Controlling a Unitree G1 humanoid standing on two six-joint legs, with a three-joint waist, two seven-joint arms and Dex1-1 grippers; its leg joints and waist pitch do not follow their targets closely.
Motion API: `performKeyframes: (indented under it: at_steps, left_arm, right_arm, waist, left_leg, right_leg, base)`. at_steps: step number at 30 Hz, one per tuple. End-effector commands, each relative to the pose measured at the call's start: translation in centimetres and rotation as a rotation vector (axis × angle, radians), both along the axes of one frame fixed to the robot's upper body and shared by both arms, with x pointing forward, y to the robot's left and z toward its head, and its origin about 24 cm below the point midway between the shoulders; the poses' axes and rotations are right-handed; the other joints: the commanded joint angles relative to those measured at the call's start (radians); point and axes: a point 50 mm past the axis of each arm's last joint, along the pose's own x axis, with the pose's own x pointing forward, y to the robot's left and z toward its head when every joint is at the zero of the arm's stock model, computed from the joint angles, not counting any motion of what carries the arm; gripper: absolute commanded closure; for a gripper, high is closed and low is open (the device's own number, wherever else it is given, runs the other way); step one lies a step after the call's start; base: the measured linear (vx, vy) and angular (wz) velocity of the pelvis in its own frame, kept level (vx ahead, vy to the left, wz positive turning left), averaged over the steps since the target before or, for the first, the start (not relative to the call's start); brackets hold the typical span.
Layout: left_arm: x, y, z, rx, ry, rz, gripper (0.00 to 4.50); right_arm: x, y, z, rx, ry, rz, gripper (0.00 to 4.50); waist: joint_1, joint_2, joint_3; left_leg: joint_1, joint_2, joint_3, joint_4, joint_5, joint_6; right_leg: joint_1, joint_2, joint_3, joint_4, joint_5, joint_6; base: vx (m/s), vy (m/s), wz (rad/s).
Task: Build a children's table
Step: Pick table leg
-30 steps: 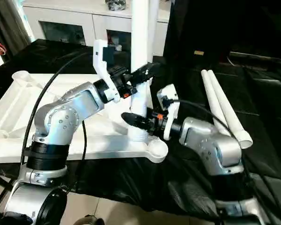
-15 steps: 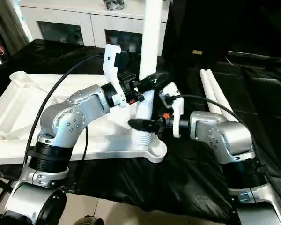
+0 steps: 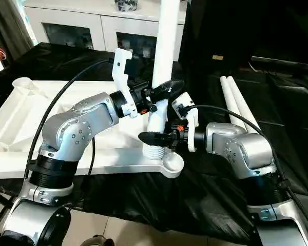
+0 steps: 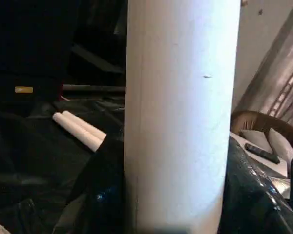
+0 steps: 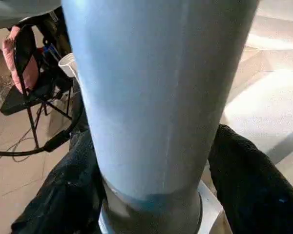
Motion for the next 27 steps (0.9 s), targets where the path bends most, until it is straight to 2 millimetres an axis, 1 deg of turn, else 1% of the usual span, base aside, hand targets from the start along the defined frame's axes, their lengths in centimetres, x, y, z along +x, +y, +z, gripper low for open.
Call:
performKeyframes:
  at_steps: [1,4,14,15,18,19,20,21,23,25,27]
  left_arm:
    - [-0.56,-0.35,0.44,-0.005,-0.027,-0.035,2.62]
    - [-0.64,-0.37,0.40,-0.003,-0.028,-0.041,2.62]
    - [-0.74,-0.38,0.31,0.003,-0.030,-0.051,2.62]
    - [-0.74,-0.39,0.31,0.003,-0.029,-0.051,2.62]
    - [-0.81,-0.41,0.27,0.006,-0.030,-0.060,2.62]
    - [-0.82,-0.42,0.25,0.007,-0.030,-0.061,2.62]
    - [-0.83,-0.43,0.23,0.008,-0.029,-0.062,2.62]
    - [-0.83,-0.43,0.21,0.009,-0.029,-0.063,2.62]
    - [-0.83,-0.43,0.21,0.011,-0.029,-0.062,2.62]
    - [-0.83,-0.42,0.21,0.012,-0.030,-0.063,2.62]
    - [-0.79,-0.41,0.20,0.013,-0.031,-0.061,2.63]
  right_arm:
    - [0.31,-0.30,0.59,0.012,-0.018,-0.019,1.41]
    - [0.33,-0.32,0.60,0.014,-0.019,-0.016,1.41]
    - [0.42,-0.28,0.62,0.021,-0.018,-0.015,1.41]
    - [0.41,-0.29,0.62,0.021,-0.018,-0.015,1.68]
    - [0.36,-0.24,0.65,0.028,-0.021,-0.010,1.74]
    - [0.35,-0.23,0.66,0.030,-0.022,-0.008,1.93]
    - [0.32,-0.21,0.69,0.032,-0.024,-0.005,1.93]
    - [0.31,-0.20,0.70,0.034,-0.025,-0.004,2.17]
    - [0.30,-0.19,0.71,0.035,-0.027,-0.003,2.20]
    - [0.28,-0.18,0.69,0.036,-0.029,-0.003,2.42]
    - [0.26,-0.18,0.63,0.038,-0.030,-0.006,2.50]
  waist:
    - [0.002,-0.019,-0.075]
    - [0.002,-0.020,-0.075]
    - [0.001,-0.018,-0.075]
    - [0.001,-0.018,-0.075]
    - [0.001,-0.019,-0.076]
    - [0.001,-0.018,-0.076]
    - [0.001,-0.018,-0.076]
    - [0.001,-0.017,-0.076]
    - [0.001,-0.018,-0.075]
    - [0.001,-0.017,-0.075]
    - [0.001,-0.016,-0.076]
  left_leg:
    - [0.030,0.034,-0.017,-0.059,-0.145,0.013]
    - [0.030,0.034,-0.017,-0.060,-0.151,0.009]
    - [0.030,0.035,-0.017,-0.060,-0.149,0.008]
    - [0.030,0.035,-0.017,-0.060,-0.149,0.008]
    - [0.029,0.034,-0.017,-0.059,-0.144,0.011]
    - [0.030,0.034,-0.018,-0.060,-0.145,0.011]
    - [0.030,0.035,-0.018,-0.060,-0.144,0.011]
    - [0.030,0.035,-0.018,-0.060,-0.144,0.011]
    - [0.030,0.034,-0.017,-0.060,-0.151,0.009]
    - [0.030,0.035,-0.018,-0.061,-0.154,0.007]
    - [0.030,0.035,-0.018,-0.060,-0.150,0.006]
  right_leg:
    - [0.044,-0.044,0.029,-0.073,-0.120,-0.222]
    - [0.044,-0.044,0.029,-0.074,-0.135,-0.219]
    - [0.044,-0.043,0.028,-0.072,-0.125,-0.220]
    - [0.044,-0.044,0.028,-0.072,-0.125,-0.220]
    - [0.045,-0.044,0.029,-0.071,-0.117,-0.221]
    - [0.045,-0.043,0.028,-0.071,-0.118,-0.221]
    - [0.045,-0.043,0.028,-0.071,-0.116,-0.223]
    - [0.044,-0.043,0.028,-0.071,-0.116,-0.223]
    - [0.044,-0.044,0.028,-0.072,-0.125,-0.222]
    - [0.044,-0.044,0.028,-0.073,-0.132,-0.218]
    - [0.043,-0.043,0.029,-0.072,-0.124,-0.219]
  base:
    - [0.000,0.000,0.00]
    - [0.000,0.000,0.00]
    - [0.000,0.000,0.00]
    - [0.000,0.000,0.00]
    - [0.000,0.000,0.00]
    - [0.000,0.000,0.00]
    - [0.000,0.000,0.00]
    - [0.000,0.000,0.00]
    - [0.000,0.000,0.00]
    - [0.000,0.000,0.00]
    - [0.000,0.000,0.00]
